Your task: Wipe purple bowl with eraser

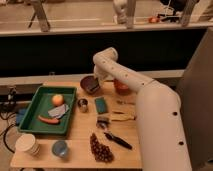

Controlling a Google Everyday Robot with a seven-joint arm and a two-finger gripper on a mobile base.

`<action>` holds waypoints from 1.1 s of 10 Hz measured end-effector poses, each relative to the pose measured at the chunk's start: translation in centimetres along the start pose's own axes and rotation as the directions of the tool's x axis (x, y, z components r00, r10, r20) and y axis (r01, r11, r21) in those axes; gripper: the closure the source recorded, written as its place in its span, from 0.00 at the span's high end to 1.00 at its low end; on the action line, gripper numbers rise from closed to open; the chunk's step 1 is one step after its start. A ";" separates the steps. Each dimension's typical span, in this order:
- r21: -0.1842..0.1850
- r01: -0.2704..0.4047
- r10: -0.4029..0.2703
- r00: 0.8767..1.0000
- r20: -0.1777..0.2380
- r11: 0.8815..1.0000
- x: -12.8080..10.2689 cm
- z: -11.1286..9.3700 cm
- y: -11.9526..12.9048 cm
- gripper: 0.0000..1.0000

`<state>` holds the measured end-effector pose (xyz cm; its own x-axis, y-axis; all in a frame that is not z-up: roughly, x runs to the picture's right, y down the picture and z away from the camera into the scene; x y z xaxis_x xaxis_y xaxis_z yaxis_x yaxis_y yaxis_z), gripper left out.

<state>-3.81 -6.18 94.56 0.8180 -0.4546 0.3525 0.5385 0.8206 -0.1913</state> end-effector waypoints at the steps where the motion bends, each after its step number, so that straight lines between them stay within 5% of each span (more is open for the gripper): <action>1: 0.000 0.002 -0.002 1.000 0.003 1.000 -0.2 0.2 -0.1 0.00; 11: -0.036 0.011 -0.013 0.997 -0.071 0.999 0.5 0.8 -2.4 0.00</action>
<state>-4.89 -8.09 95.88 0.8231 -0.4889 0.2889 0.5542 0.8027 -0.2203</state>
